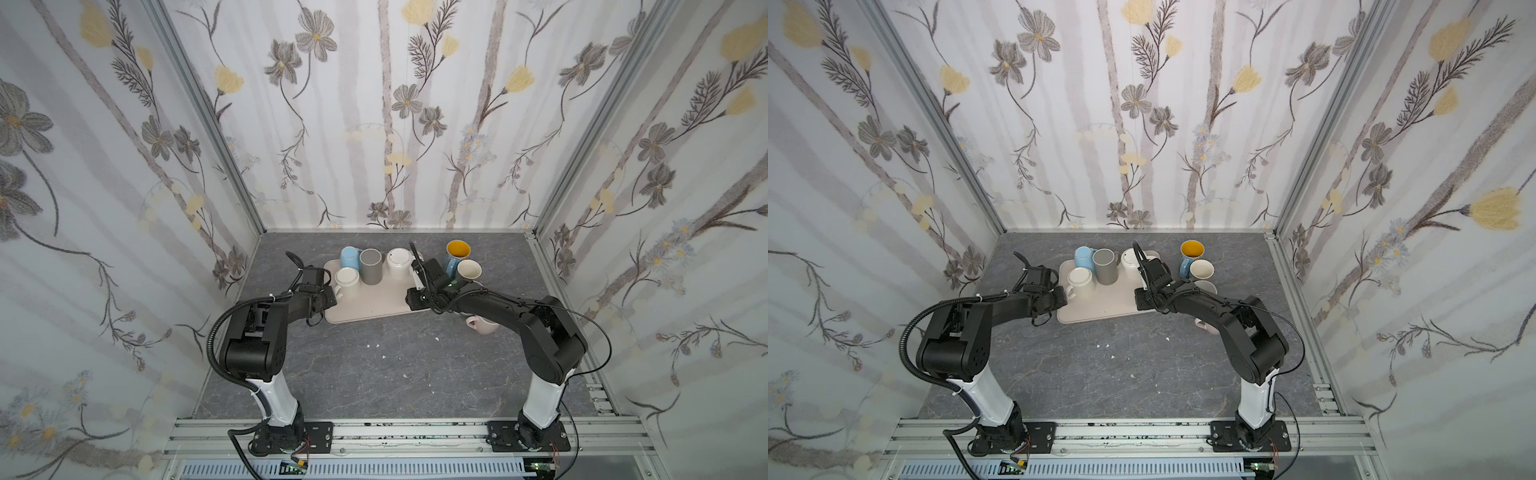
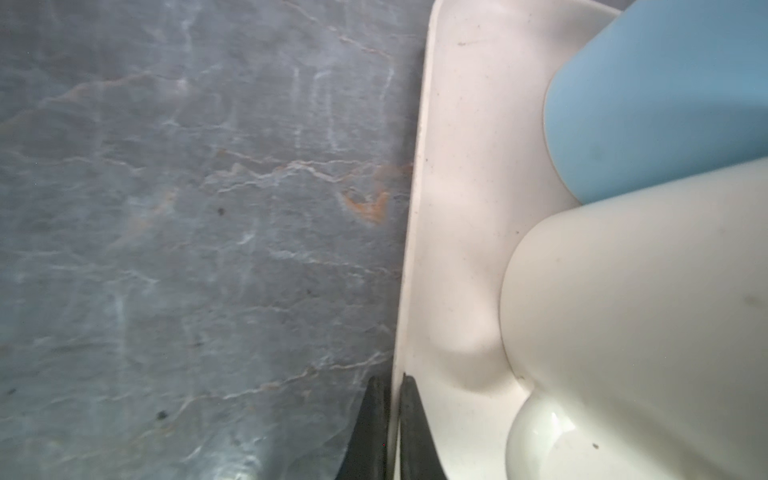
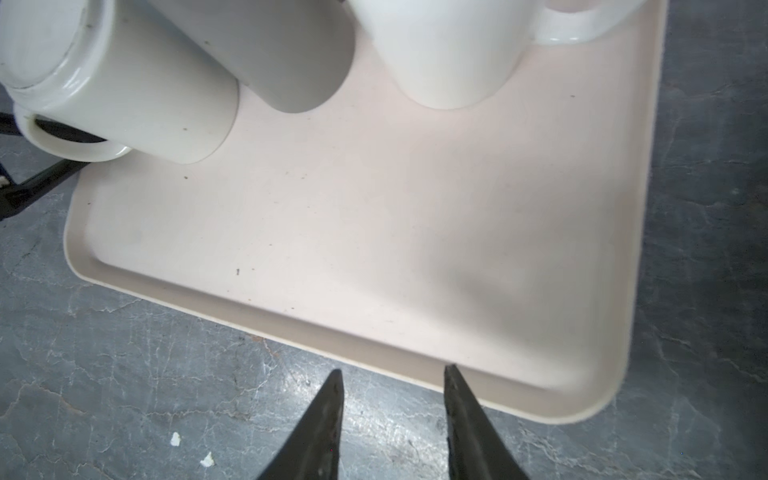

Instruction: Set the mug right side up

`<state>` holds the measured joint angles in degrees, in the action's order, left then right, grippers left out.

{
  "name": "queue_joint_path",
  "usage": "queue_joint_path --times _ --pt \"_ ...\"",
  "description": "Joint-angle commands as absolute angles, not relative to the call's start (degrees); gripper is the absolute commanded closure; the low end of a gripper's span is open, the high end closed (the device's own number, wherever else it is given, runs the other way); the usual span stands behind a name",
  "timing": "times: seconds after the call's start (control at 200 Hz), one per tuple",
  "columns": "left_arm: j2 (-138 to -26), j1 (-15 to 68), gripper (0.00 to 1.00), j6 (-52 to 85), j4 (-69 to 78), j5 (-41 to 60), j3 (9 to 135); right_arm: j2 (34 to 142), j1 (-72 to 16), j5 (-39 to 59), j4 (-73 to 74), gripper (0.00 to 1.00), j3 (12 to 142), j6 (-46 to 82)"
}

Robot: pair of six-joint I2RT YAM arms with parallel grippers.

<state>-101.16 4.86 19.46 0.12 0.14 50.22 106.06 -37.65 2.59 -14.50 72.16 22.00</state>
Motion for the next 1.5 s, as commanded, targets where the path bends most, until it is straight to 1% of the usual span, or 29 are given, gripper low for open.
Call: queue_joint_path --times 0.0,0.205,0.405,0.565,0.625,0.694,0.744,0.859,0.919,0.979,1.059,1.144,1.204,1.299,1.494 --pt "-100.6 2.4 1.00 19.7 -10.6 -6.2 49.0 106.1 -37.5 2.1 -14.8 0.60 72.8 21.7" --pt "-98.4 -4.1 1.00 18.2 -11.7 -6.7 47.6 108.5 -37.4 2.4 -15.3 0.60 74.9 21.7" --pt "-96.8 -11.5 1.00 17.4 -10.8 -6.0 46.1 112.1 -37.2 2.9 -15.9 0.59 79.7 21.8" --pt "-95.5 -12.9 1.00 17.1 -11.2 -5.7 47.4 115.1 -37.0 4.4 -17.0 0.59 84.6 21.8" --pt "-94.6 -12.9 0.84 17.4 -11.8 -4.3 48.0 115.7 -36.9 5.0 -16.2 0.59 85.7 21.7" --pt "-92.9 -12.8 0.74 17.9 -12.4 -3.0 48.1 116.7 -36.9 5.5 -14.6 0.59 87.5 21.7" --pt "-91.0 -12.9 0.70 18.3 -12.9 -2.7 48.0 118.1 -36.8 5.8 -14.0 0.59 90.0 21.9" --pt "-85.0 -12.8 0.67 19.0 -14.1 -2.2 47.3 122.7 -36.9 7.4 -14.9 0.59 98.1 22.3" --pt "-81.7 -12.7 0.63 18.4 -14.4 -0.9 46.9 124.9 -37.2 8.1 -16.5 0.59 102.3 22.3" --pt "-78.6 -12.6 0.56 17.4 -14.6 0.2 46.2 126.0 -37.4 8.6 -17.9 0.59 104.9 22.7" --pt "-75.7 -12.5 0.43 14.8 -13.9 2.6 44.9 125.7 -38.3 10.4 -18.4 0.59 105.7 22.5" --pt "-74.9 -12.4 0.34 11.9 -13.0 3.6 44.7 124.8 -39.6 8.1 -18.9 0.58 105.5 21.0" --pt "-75.2 -12.3 0.32 10.3 -12.9 4.4 45.1 124.2 -40.0 7.8 -18.6 0.58 104.4 21.1" --pt "-76.2 -12.0 0.31 8.2 -12.6 5.9 45.6 122.9 -40.5 8.8 -16.8 0.58 100.9 21.5" --pt "-79.7 -11.1 0.36 7.4 -9.6 6.6 45.5 120.1 -41.5 8.8 -14.5 0.58 94.4 22.2"
